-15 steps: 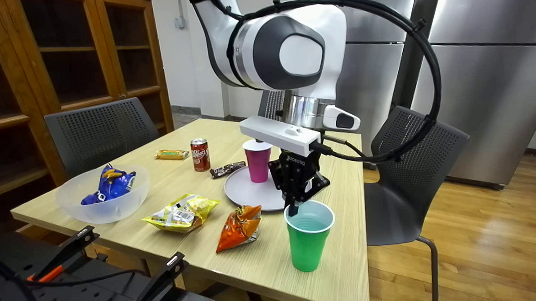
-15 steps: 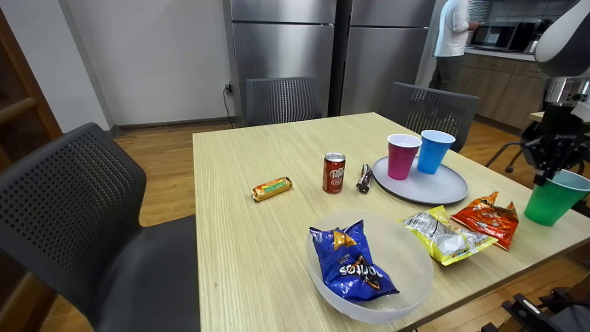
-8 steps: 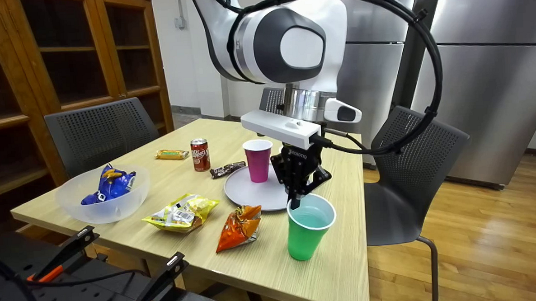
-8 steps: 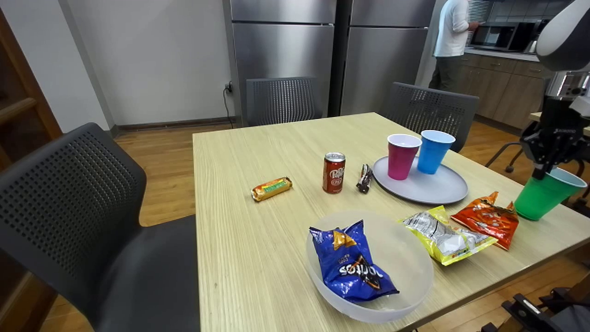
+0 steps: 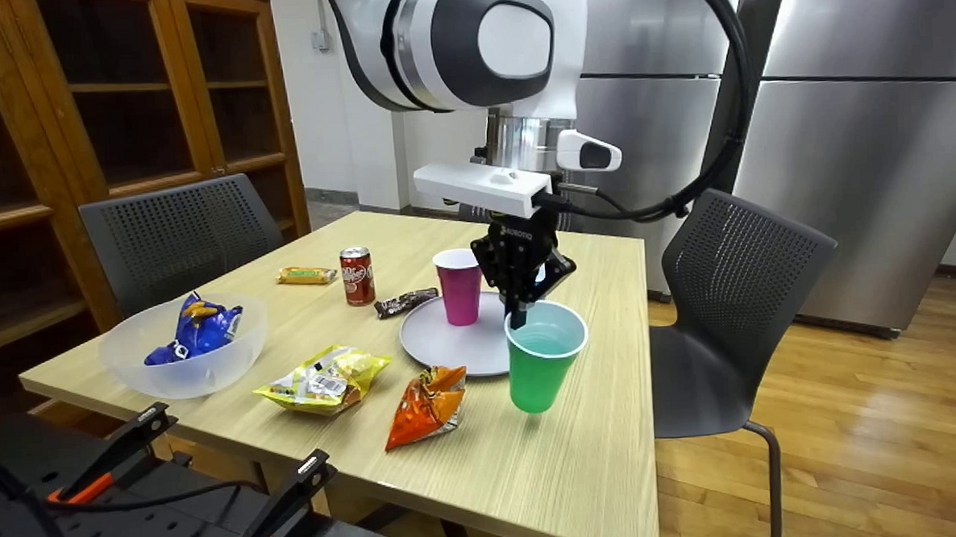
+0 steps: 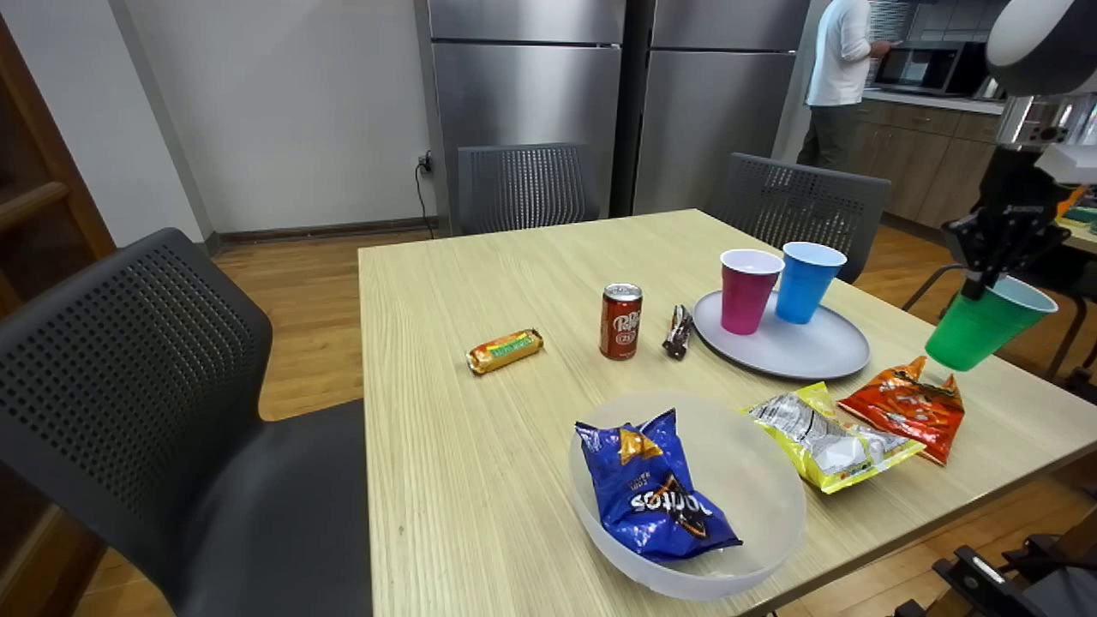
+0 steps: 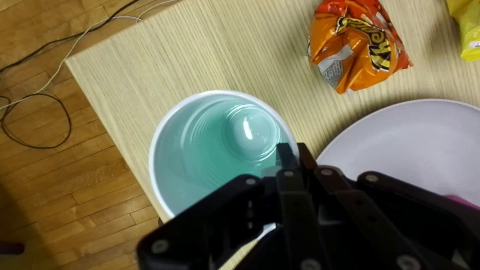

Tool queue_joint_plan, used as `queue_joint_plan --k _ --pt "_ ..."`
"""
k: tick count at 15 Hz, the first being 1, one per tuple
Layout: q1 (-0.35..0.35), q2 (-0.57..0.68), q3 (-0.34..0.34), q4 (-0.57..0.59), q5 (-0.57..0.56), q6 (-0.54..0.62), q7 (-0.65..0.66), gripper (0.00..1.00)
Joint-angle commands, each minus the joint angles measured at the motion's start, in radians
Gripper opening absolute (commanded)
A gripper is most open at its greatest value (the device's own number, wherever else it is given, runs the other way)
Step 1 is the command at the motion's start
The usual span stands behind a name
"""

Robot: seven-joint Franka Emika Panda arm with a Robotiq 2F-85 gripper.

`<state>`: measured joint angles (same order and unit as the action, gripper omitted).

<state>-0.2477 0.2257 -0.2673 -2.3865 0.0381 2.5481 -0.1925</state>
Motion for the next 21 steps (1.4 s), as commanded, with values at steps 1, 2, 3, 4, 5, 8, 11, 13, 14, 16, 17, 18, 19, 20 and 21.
queue_joint_plan --k 1,2,3,4,5,8,11,13,14,16,17,18,19,20,21 --pt "0.032 -0.056 0.023 -0.029 -0.05 0.018 0.07 0.01" --pt "0.04 -0.056 0.031 -0.025 -0.053 0.016 0.074 0.01" --pt "0.05 -0.054 0.038 -0.019 -0.058 0.014 0.079 0.01" --pt "0.057 -0.05 0.046 -0.014 -0.062 0.013 0.081 0.01" --pt "0.067 -0.043 0.054 -0.005 -0.066 0.009 0.084 0.01" --pt "0.089 -0.023 0.075 0.02 -0.077 0.003 0.089 0.01" --pt "0.104 -0.004 0.092 0.047 -0.081 -0.003 0.084 0.01" --pt "0.112 0.016 0.101 0.069 -0.085 -0.008 0.081 0.01" --pt "0.113 0.027 0.107 0.08 -0.084 -0.012 0.076 0.01" --pt "0.121 0.051 0.111 0.102 -0.095 -0.013 0.083 0.01" --pt "0.121 0.064 0.116 0.116 -0.094 -0.021 0.075 0.01" --pt "0.123 0.077 0.118 0.129 -0.098 -0.025 0.074 0.01" --pt "0.123 0.09 0.122 0.14 -0.098 -0.03 0.071 0.01" --pt "0.123 0.102 0.126 0.152 -0.096 -0.034 0.067 0.01" --pt "0.124 0.113 0.129 0.161 -0.098 -0.036 0.067 0.01"
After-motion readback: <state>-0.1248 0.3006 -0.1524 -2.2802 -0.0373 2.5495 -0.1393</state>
